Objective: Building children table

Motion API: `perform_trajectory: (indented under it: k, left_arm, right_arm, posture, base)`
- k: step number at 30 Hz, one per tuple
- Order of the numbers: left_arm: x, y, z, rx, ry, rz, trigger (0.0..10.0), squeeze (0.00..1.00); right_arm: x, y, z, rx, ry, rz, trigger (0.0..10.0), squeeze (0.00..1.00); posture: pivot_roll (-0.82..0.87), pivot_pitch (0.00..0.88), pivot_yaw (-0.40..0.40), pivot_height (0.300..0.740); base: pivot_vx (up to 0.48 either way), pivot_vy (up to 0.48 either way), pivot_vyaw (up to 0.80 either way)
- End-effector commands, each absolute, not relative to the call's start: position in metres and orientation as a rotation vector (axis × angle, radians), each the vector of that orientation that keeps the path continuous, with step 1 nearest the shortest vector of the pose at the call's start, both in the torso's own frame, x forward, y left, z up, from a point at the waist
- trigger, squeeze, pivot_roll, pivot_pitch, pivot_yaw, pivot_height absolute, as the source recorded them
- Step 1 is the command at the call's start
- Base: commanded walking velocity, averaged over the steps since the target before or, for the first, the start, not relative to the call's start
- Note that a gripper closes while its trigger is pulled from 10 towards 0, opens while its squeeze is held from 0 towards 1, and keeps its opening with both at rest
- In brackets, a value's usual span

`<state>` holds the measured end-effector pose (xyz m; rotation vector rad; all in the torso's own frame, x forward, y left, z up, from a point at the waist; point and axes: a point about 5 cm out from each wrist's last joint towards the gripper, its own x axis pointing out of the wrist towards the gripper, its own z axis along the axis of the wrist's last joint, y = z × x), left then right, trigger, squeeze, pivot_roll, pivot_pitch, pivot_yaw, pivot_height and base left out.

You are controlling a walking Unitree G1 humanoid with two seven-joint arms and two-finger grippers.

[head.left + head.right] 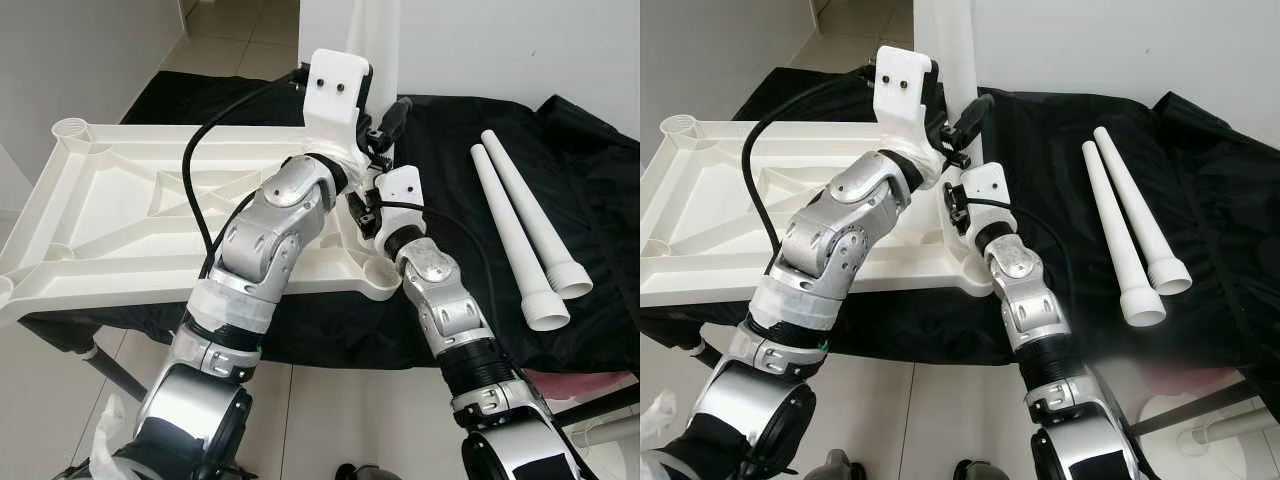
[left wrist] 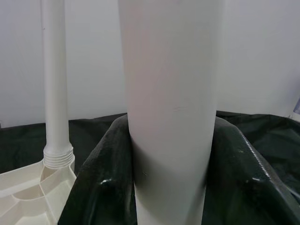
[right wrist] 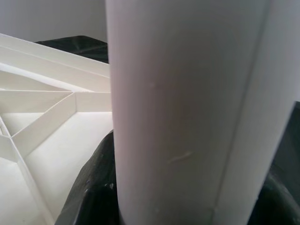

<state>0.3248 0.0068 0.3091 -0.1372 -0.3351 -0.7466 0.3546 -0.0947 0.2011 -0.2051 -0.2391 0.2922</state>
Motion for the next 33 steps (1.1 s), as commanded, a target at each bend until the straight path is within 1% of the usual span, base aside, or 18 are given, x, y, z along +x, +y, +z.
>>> perform_trajectory:
  k: [1, 9, 10, 11, 12, 15, 18, 19, 21, 24, 27, 28, 30, 31, 33]
  left_arm:
    - [0.317, 0.003, 0.314, -0.162, -0.366, -0.798, 10.0, 1.0]
    - [0.318, 0.004, 0.315, -0.162, -0.372, -0.799, 10.0, 1.0]
    - [0.317, 0.005, 0.315, -0.161, -0.377, -0.798, 10.0, 0.51]
    - [0.317, 0.005, 0.315, -0.159, -0.38, -0.798, 10.0, 0.51]
    - [0.317, 0.005, 0.316, -0.159, -0.381, -0.799, 10.0, 0.0]
    - [0.316, 0.006, 0.316, -0.164, -0.388, -0.806, 10.0, 0.0]
    - [0.316, 0.015, 0.318, -0.186, -0.412, -0.815, 10.0, 0.0]
    - [0.316, 0.015, 0.318, -0.186, -0.412, -0.815, 10.0, 0.0]
    - [0.319, 0.028, 0.318, -0.204, -0.419, -0.795, 10.0, 0.0]
    - [0.321, 0.033, 0.317, -0.207, -0.42, -0.786, 10.0, 0.0]
    - [0.328, 0.051, 0.308, -0.157, -0.407, -0.729, 10.0, 0.0]
    - [0.328, 0.051, 0.308, -0.157, -0.407, -0.729, 10.0, 0.0]
    - [0.33, 0.062, 0.302, -0.136, -0.4, -0.699, 10.0, 0.0]
    - [0.33, 0.062, 0.302, -0.136, -0.4, -0.699, 10.0, 0.0]
    - [0.332, 0.077, 0.293, -0.112, -0.38, -0.651, 10.0, 0.0]
  right_arm:
    - [0.356, -0.097, 0.198, -0.204, -0.219, 0.273, 10.0, 0.0]
    - [0.361, -0.106, 0.201, -0.179, -0.208, 0.226, 10.0, 0.0]
    - [0.361, -0.108, 0.201, -0.172, -0.207, 0.218, 10.0, 0.0]
    - [0.362, -0.108, 0.202, -0.168, -0.206, 0.212, 10.0, 0.0]
    - [0.362, -0.109, 0.201, -0.166, -0.205, 0.21, 10.0, 0.0]
    - [0.362, -0.109, 0.202, -0.152, -0.205, 0.201, 10.0, 0.0]
    - [0.363, -0.116, 0.206, -0.081, -0.235, 0.164, 10.0, 0.0]
    - [0.363, -0.116, 0.206, -0.081, -0.235, 0.164, 10.0, 0.0]
    - [0.364, -0.125, 0.21, -0.031, -0.251, 0.124, 10.0, 0.0]
    - [0.364, -0.128, 0.211, -0.015, -0.259, 0.113, 10.0, 0.0]
    - [0.362, -0.134, 0.212, 0.013, -0.269, 0.108, 10.0, 0.0]
    - [0.362, -0.134, 0.212, 0.013, -0.269, 0.108, 10.0, 0.0]
    - [0.361, -0.137, 0.211, 0.019, -0.275, 0.104, 10.0, 0.0]
    - [0.361, -0.137, 0.211, 0.019, -0.275, 0.104, 10.0, 0.0]
    - [0.357, -0.138, 0.21, 0.018, -0.292, 0.112, 10.0, 0.0]
  posture:
    - [0.03, 0.087, -0.037, 0.74]
    - [0.03, 0.086, -0.039, 0.74]
    - [0.03, 0.085, -0.04, 0.74]
    - [0.04, 0.085, -0.04, 0.74]
    - [0.04, 0.085, -0.04, 0.74]
    - [0.04, 0.085, -0.041, 0.74]
    - [0.04, 0.088, -0.044, 0.74]
    - [0.04, 0.088, -0.044, 0.74]
    - [0.04, 0.093, -0.046, 0.74]
    - [0.04, 0.093, -0.046, 0.74]
    - [0.04, 0.1, -0.048, 0.74]
    - [0.04, 0.1, -0.048, 0.74]
    - [0.05, 0.101, -0.049, 0.74]
    - [0.05, 0.101, -0.049, 0.74]
    - [0.05, 0.106, -0.052, 0.74]
  base:
    - [0.0, 0.0, 0.0]
    - [0.0, 0.0, 0.0]
    - [0.0, 0.0, 0.0]
    - [0.0, 0.0, 0.0]
    - [0.0, 0.0, 0.0]
    - [0.0, 0.0, 0.0]
    - [0.0, 0.0, 0.0]
    - [0.0, 0.0, 0.0]
    - [0.0, 0.0, 0.0]
    - [0.0, 0.0, 0.0]
    - [0.0, 0.0, 0.0]
    - [0.0, 0.0, 0.0]
    - [0.0, 0.0, 0.0]
    - [0.0, 0.0, 0.0]
    - [0.0, 0.0, 0.0]
